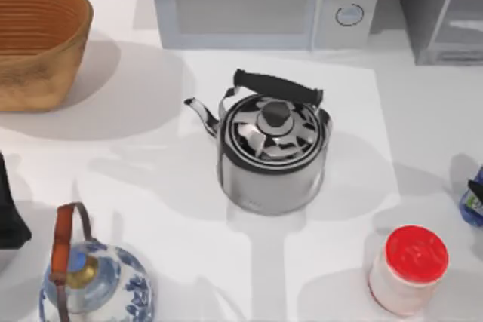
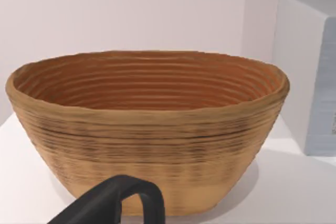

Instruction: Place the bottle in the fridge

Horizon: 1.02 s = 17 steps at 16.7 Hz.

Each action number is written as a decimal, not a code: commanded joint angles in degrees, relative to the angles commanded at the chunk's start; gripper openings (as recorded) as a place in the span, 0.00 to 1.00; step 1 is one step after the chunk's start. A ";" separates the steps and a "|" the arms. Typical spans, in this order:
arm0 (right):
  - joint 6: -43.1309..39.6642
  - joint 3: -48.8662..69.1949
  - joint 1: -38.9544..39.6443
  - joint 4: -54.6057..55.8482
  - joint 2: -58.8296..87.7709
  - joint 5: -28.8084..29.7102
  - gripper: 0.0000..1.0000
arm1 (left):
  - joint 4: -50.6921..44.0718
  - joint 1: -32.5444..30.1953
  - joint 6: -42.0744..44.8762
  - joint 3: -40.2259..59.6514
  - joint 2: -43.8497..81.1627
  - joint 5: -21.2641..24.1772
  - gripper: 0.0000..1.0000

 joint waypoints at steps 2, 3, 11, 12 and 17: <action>0.00 0.00 0.00 0.00 0.00 0.00 0.10 | 0.00 0.00 0.00 0.00 0.00 0.00 1.00; 0.00 0.00 0.00 0.00 0.00 0.00 0.03 | 0.00 0.00 0.00 0.00 0.00 0.00 1.00; 0.00 0.00 0.00 0.00 0.00 0.00 0.01 | 0.00 0.00 0.00 0.00 0.00 0.00 1.00; 0.06 0.03 -0.08 -0.02 0.00 0.00 0.01 | 0.00 0.00 0.00 0.00 0.00 0.00 1.00; -3.28 2.51 -2.96 -6.26 -0.81 -2.05 0.01 | 0.00 0.00 0.00 0.00 0.00 0.00 1.00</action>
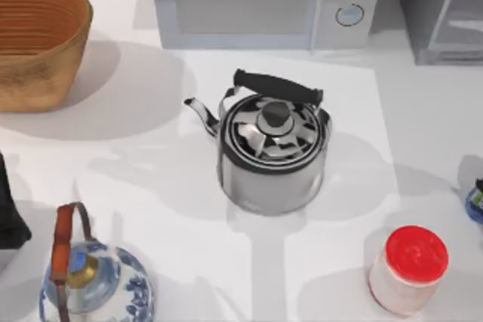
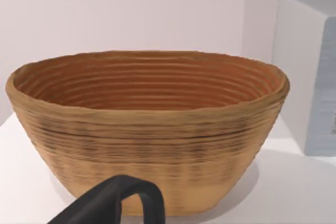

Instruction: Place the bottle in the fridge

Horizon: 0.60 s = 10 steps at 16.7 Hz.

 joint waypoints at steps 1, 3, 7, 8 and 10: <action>-1.66 1.11 -1.12 -3.05 -0.38 -0.93 0.01 | 0.00 0.00 0.00 0.00 0.00 0.00 1.00; -5.93 3.76 -3.53 -10.87 -1.35 -3.06 0.01 | 0.00 0.00 0.00 0.00 0.00 0.00 1.00; -16.92 9.81 -8.35 -30.43 -3.86 -7.15 0.01 | 0.00 0.00 0.00 0.00 0.00 0.00 1.00; -19.93 11.33 -9.47 -35.65 -4.55 -7.98 0.01 | 0.00 0.00 0.00 0.00 0.00 0.00 1.00; -25.93 14.28 -11.56 -45.91 -5.97 -9.38 0.01 | 0.00 0.00 0.00 0.00 0.00 0.00 1.00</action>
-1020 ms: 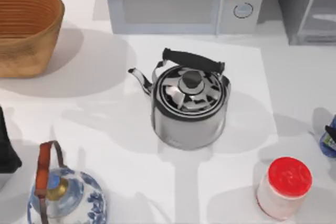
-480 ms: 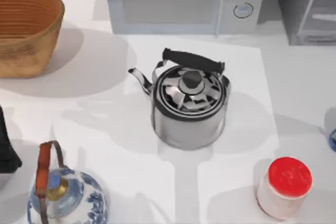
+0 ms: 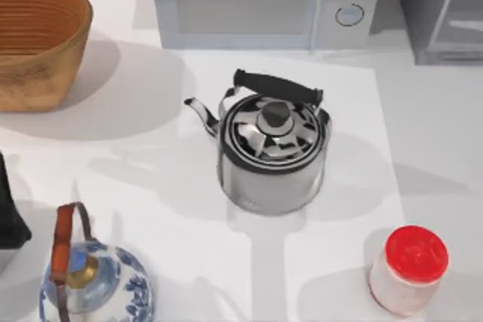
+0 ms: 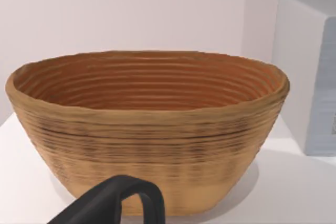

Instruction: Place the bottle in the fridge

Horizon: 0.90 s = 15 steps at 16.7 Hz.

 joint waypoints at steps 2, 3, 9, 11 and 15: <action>-5.69 2.71 -1.89 -9.50 -1.42 -1.13 0.01 | 0.00 0.00 0.00 0.00 0.00 0.00 1.00; -8.28 3.93 -2.75 -13.77 -2.11 -1.62 0.01 | 0.00 0.00 0.00 0.00 0.00 0.00 1.00; -17.56 8.15 -6.05 -28.67 -4.65 -3.72 0.01 | 0.00 0.00 0.00 0.00 0.00 0.00 1.00; -17.79 8.25 -6.14 -29.04 -4.71 -3.80 0.01 | 0.00 0.00 0.00 0.00 0.00 0.00 1.00; -17.65 2.60 -3.34 -29.13 -4.98 -3.70 0.01 | 0.00 0.00 0.00 0.00 0.00 0.00 1.00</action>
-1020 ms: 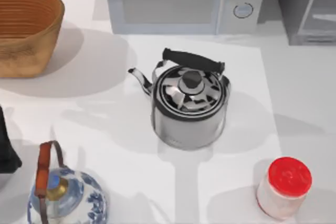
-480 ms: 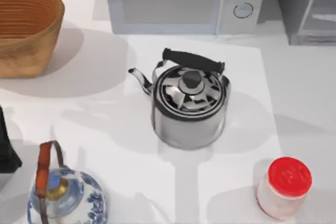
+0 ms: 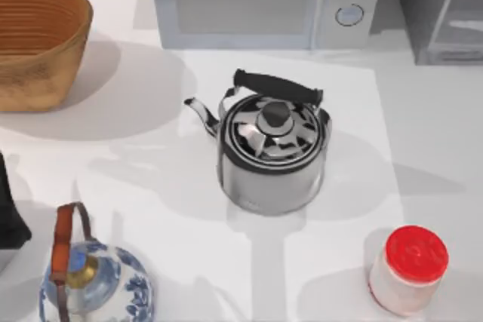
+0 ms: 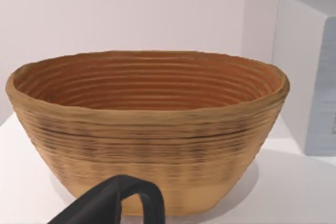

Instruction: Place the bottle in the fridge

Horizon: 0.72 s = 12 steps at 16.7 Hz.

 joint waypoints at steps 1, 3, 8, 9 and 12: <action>0.55 -0.19 0.04 0.09 -0.60 0.40 0.01 | 0.00 0.00 0.00 0.00 0.00 0.00 1.00; 3.34 -1.14 0.44 0.53 -3.56 2.48 0.01 | 0.00 0.00 0.00 0.00 0.00 0.00 1.00; 16.62 -6.36 4.97 2.97 -19.58 14.41 0.01 | 0.00 0.00 0.00 0.00 0.00 0.00 1.00; 19.92 -7.81 6.58 3.61 -24.26 17.91 0.01 | 0.00 0.00 0.00 0.00 0.00 0.00 1.00; 30.58 -12.88 12.63 5.58 -40.90 30.20 0.01 | 0.00 0.00 0.00 0.00 0.00 0.00 1.00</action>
